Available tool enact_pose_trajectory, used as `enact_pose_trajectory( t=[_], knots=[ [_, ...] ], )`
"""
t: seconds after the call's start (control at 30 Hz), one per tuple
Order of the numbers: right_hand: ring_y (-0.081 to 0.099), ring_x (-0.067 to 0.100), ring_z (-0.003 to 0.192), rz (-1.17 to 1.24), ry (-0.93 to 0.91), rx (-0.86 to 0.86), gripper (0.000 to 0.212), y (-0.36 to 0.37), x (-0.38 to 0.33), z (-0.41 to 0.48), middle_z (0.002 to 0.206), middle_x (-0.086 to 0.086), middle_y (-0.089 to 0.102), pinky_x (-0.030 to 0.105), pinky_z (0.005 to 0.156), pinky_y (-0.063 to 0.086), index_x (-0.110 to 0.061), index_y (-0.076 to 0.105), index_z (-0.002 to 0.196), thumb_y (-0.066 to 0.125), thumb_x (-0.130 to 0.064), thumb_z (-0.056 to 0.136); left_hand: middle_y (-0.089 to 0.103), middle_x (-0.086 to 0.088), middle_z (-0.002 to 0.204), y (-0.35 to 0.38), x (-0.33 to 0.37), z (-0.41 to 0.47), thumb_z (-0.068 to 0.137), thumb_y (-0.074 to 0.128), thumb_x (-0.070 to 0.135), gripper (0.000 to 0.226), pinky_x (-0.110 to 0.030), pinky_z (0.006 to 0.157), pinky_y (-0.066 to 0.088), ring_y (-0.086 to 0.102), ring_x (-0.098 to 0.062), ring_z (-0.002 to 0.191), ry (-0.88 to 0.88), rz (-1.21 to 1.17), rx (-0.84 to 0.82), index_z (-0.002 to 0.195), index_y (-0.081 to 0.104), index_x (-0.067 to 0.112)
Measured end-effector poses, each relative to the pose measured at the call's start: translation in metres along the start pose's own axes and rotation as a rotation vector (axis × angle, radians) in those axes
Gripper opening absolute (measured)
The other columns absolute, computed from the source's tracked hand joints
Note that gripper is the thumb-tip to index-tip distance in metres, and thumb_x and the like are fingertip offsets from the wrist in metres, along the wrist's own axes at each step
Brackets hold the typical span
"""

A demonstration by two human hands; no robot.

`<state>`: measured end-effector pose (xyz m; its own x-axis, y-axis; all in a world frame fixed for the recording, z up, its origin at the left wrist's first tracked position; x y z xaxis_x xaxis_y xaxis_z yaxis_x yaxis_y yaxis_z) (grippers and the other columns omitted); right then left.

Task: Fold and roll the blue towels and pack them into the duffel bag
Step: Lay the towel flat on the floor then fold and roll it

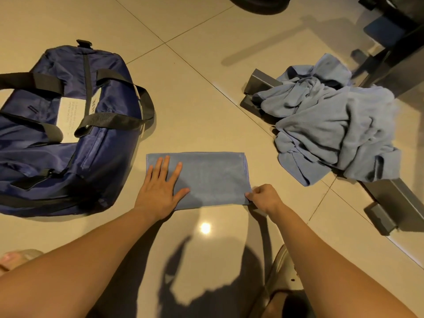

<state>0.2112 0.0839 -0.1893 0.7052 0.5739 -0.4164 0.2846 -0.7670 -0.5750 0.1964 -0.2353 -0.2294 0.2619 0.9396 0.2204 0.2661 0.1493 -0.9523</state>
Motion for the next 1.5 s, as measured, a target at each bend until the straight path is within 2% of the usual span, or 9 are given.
enact_pose_trajectory(
  t=[0.27,0.43,0.5,0.6,0.77,0.93,1.07,1.27,1.5],
  knots=[
    [0.055,0.028,0.077,-0.303,-0.022,0.175,0.031,0.003,0.005,-0.011,0.084,0.005,0.059,0.031,0.066,0.041,-0.013,0.053,0.076,0.060,-0.035,0.097,-0.008,-0.012,0.170,0.001,-0.001,-0.003,0.094,0.006,0.080,0.088,-0.054,0.126,0.004,-0.010,-0.032,0.156,-0.015,-0.014,-0.005,0.163,-0.003,0.027],
    [0.055,0.032,0.080,-0.554,-0.685,0.461,0.008,0.022,-0.045,-0.024,0.095,0.011,0.054,0.034,0.062,0.034,-0.007,0.058,0.094,0.060,-0.011,0.088,0.008,-0.020,0.168,0.003,-0.003,-0.046,0.101,0.016,0.065,0.082,-0.053,0.125,0.014,0.009,-0.038,0.155,-0.222,-0.026,0.082,0.163,0.006,0.013],
    [0.053,0.040,0.116,-0.789,-0.770,0.319,0.035,0.039,-0.045,-0.013,0.133,0.016,0.052,0.043,0.082,0.045,-0.006,0.057,0.125,0.056,-0.020,0.094,0.010,-0.020,0.168,0.010,-0.001,-0.060,0.102,0.016,0.063,0.080,-0.052,0.126,0.012,0.010,-0.037,0.155,-0.267,-0.035,0.065,0.163,0.004,0.011],
    [0.010,0.036,0.153,-0.878,-0.448,0.208,0.065,0.035,-0.015,-0.004,0.169,0.007,0.007,0.053,0.119,0.021,-0.012,0.007,0.161,0.023,-0.044,0.107,0.020,-0.020,0.165,0.005,-0.002,-0.066,0.106,0.027,0.054,0.073,-0.048,0.125,0.014,0.020,-0.037,0.152,-0.313,-0.019,0.074,0.160,0.014,0.007],
    [0.002,0.033,0.154,-0.837,-0.358,0.194,0.066,0.026,-0.002,-0.002,0.169,0.003,0.002,0.051,0.122,0.017,-0.017,-0.003,0.160,0.017,-0.048,0.106,0.057,-0.006,0.105,-0.018,-0.004,-0.072,0.097,0.054,0.053,0.040,-0.040,0.086,0.046,0.051,-0.024,0.097,-0.522,-0.079,0.224,0.111,0.058,0.015],
    [0.043,0.037,0.127,-0.763,-0.401,0.388,0.055,0.024,-0.017,-0.010,0.140,0.014,0.044,0.049,0.095,0.043,-0.009,0.042,0.139,0.059,-0.035,0.094,0.064,-0.009,0.098,-0.021,0.008,-0.060,0.092,0.059,0.041,0.028,-0.044,0.086,0.049,0.057,-0.030,0.095,-0.880,-0.385,0.034,0.090,0.064,0.013],
    [0.053,0.037,0.088,-0.657,-0.764,0.435,0.032,0.053,-0.040,-0.042,0.102,0.014,0.055,0.038,0.066,0.035,-0.007,0.060,0.103,0.069,-0.011,0.073,0.065,-0.007,0.091,-0.025,0.007,-0.050,0.083,0.066,0.033,0.021,-0.041,0.081,0.057,0.064,-0.030,0.084,-1.032,-0.673,-0.103,0.088,0.062,0.013],
    [0.049,0.025,0.112,-0.744,-0.879,0.090,0.048,0.114,-0.054,-0.074,0.122,-0.001,0.052,0.039,0.093,0.042,-0.023,0.058,0.120,0.069,-0.038,0.076,0.064,-0.013,0.085,-0.038,0.003,-0.053,0.079,0.078,0.008,0.019,-0.033,0.062,0.052,0.060,-0.025,0.072,-1.085,-1.204,-0.036,0.085,0.061,0.002],
    [0.052,0.025,0.108,-0.731,-0.859,0.096,0.052,0.112,-0.057,-0.084,0.115,0.000,0.054,0.040,0.094,0.043,-0.023,0.055,0.118,0.069,-0.052,0.078,0.064,-0.014,0.087,-0.042,-0.003,-0.060,0.078,0.084,0.011,0.040,-0.024,0.054,0.051,0.055,-0.016,0.062,-0.986,-1.456,-0.447,0.114,0.069,0.000]
  ],
)
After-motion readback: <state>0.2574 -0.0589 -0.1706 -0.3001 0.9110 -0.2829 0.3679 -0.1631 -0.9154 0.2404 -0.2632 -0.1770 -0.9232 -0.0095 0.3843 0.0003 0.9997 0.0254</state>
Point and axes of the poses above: each hand's wrist, its own z-axis towards the middle knuckle, its own y-axis out of the palm, x = y × z, the point moved 3 cm from there along z, towards the middle knuckle
